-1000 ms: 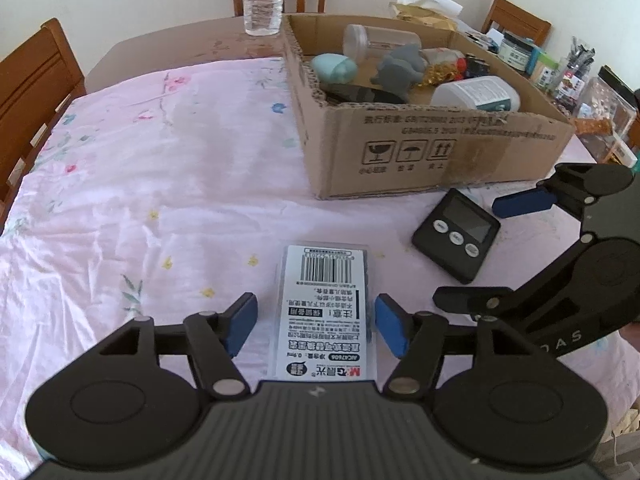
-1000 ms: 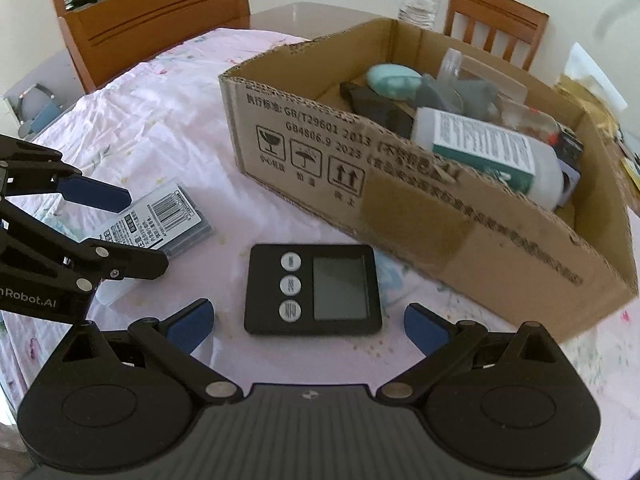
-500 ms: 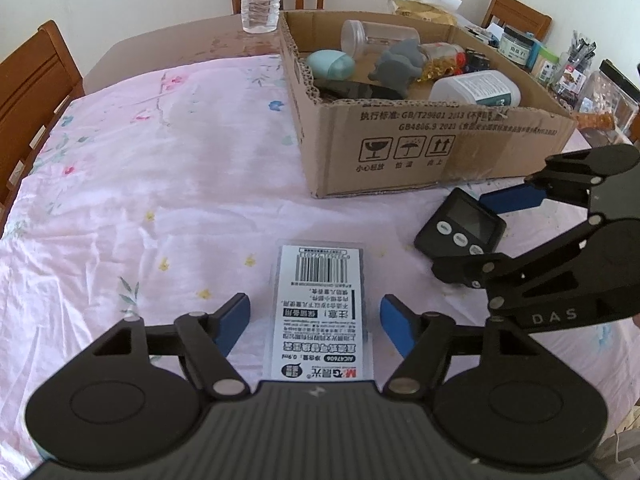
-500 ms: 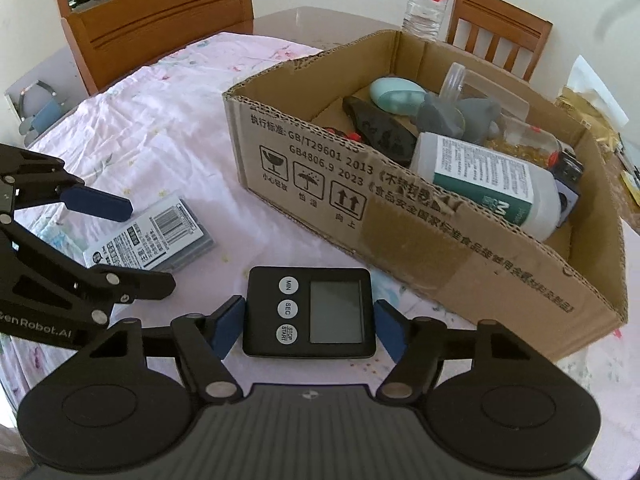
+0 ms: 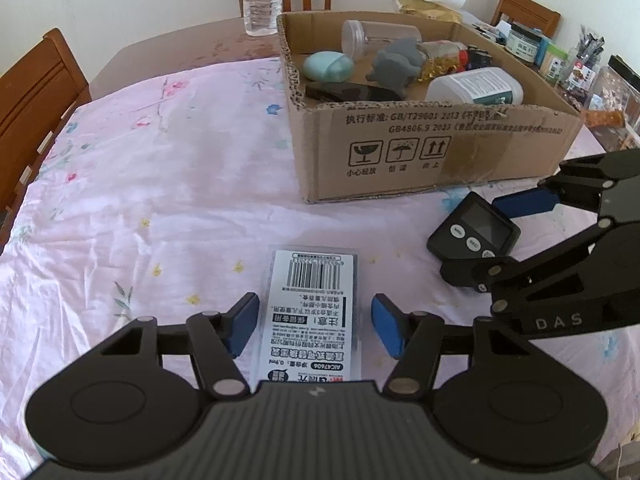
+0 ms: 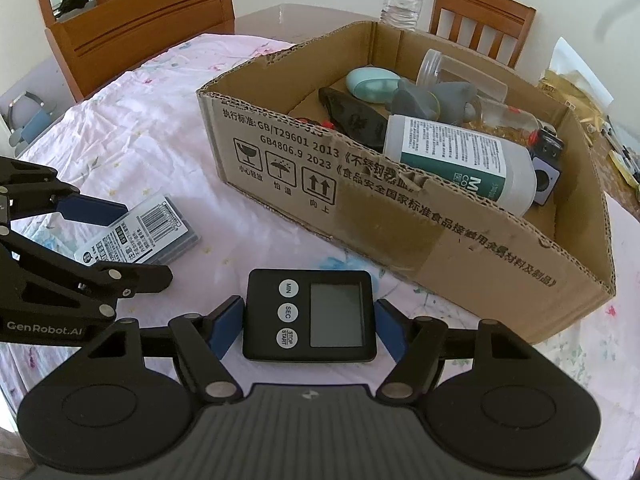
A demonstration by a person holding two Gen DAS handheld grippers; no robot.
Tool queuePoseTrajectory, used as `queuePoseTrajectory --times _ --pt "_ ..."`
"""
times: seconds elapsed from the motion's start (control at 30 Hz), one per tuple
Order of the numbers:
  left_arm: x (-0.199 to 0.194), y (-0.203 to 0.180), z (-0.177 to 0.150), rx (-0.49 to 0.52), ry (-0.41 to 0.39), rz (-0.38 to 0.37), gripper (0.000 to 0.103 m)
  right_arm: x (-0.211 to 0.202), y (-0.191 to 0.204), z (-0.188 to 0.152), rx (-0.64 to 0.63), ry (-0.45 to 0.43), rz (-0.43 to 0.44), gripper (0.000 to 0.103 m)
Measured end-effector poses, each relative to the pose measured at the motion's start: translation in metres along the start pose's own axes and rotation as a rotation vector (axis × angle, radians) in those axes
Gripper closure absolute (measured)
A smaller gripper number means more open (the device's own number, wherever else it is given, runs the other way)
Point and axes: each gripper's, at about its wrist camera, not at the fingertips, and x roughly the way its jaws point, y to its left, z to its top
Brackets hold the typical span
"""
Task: Organize rigid objects
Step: 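Close the right tool on the black digital timer while the left tool holds the card, then drop the timer into the box with the right tool while the left tool drops the card in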
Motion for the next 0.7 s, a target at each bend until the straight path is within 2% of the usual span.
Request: queuePoseTrajectory --times 0.27,0.33,0.7 --pt "-0.001 0.000 -0.003 -0.003 -0.011 0.006 0.043 0.001 0.000 0.000 0.001 -0.002 -0.003 0.027" --pt "-0.001 0.000 -0.002 0.007 -0.011 0.000 0.046 0.001 0.001 0.001 0.000 -0.001 -0.002 0.028" --pt "-0.007 0.005 0.006 0.052 0.039 -0.066 0.048 -0.014 0.000 0.004 -0.031 0.012 -0.020 0.029"
